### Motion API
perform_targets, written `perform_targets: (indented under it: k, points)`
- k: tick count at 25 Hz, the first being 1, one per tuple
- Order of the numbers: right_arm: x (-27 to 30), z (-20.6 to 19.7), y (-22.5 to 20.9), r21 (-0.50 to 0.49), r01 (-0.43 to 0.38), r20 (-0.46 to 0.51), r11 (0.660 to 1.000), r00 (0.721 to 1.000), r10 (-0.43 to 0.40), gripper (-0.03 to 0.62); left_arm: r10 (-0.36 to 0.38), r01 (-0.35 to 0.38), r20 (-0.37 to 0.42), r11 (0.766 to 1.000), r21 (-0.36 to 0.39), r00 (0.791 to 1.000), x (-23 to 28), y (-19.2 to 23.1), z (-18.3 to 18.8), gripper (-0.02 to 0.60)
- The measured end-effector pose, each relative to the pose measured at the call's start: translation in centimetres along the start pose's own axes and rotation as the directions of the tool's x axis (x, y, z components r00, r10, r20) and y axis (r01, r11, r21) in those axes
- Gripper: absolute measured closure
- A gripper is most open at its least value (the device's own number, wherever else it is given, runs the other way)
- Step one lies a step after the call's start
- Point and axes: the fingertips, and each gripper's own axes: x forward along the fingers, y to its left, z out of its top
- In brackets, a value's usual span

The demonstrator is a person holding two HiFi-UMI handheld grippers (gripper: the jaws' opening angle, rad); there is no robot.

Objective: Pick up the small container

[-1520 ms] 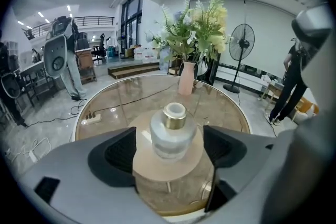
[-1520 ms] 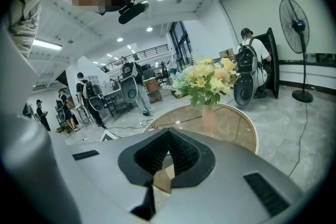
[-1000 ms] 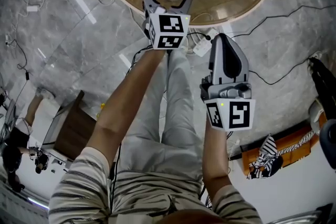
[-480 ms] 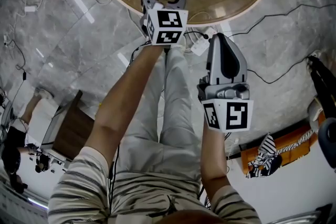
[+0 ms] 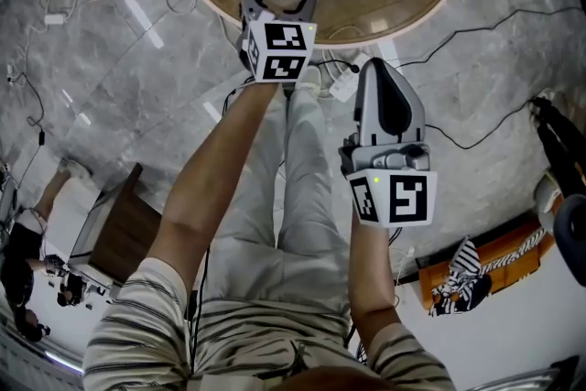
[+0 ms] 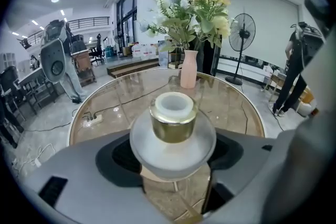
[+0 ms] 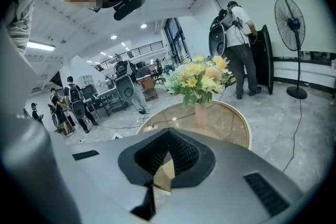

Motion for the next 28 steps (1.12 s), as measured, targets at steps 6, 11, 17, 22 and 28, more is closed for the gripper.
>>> perform_targets:
  k: [6, 11, 17, 22, 28]
  points:
    - [-0.8, 1.8, 0.8, 0.008, 0.001, 0.021, 1.0, 1.0, -0.001, 0.583, -0.002, 0.003, 0.02, 1.0, -0.023, 1.0, -2.5, 0.1, 2.1, 0.255]
    - [-1.9, 4.0, 2.1, -0.008, -0.003, 0.045, 1.0, 0.999, 0.003, 0.583, -0.009, 0.01, 0.034, 0.999, -0.048, 0.999, -5.5, 0.0, 4.1, 0.255]
    - [-3.9, 6.3, 3.5, -0.036, -0.005, 0.066, 0.999, 0.998, 0.007, 0.583, -0.004, 0.008, 0.052, 0.998, -0.061, 0.999, -9.4, 0.3, 6.8, 0.255]
    - [-5.8, 8.3, 5.0, -0.043, -0.021, 0.084, 0.999, 0.996, 0.025, 0.583, 0.002, 0.0, 0.084, 1.0, -0.021, 0.996, -13.1, 0.6, 9.1, 0.255]
    - [-7.7, 11.2, 6.6, -0.05, -0.021, 0.104, 0.999, 0.994, 0.026, 0.583, 0.006, -0.003, 0.117, 1.0, -0.027, 0.993, -17.6, 1.5, 12.4, 0.255]
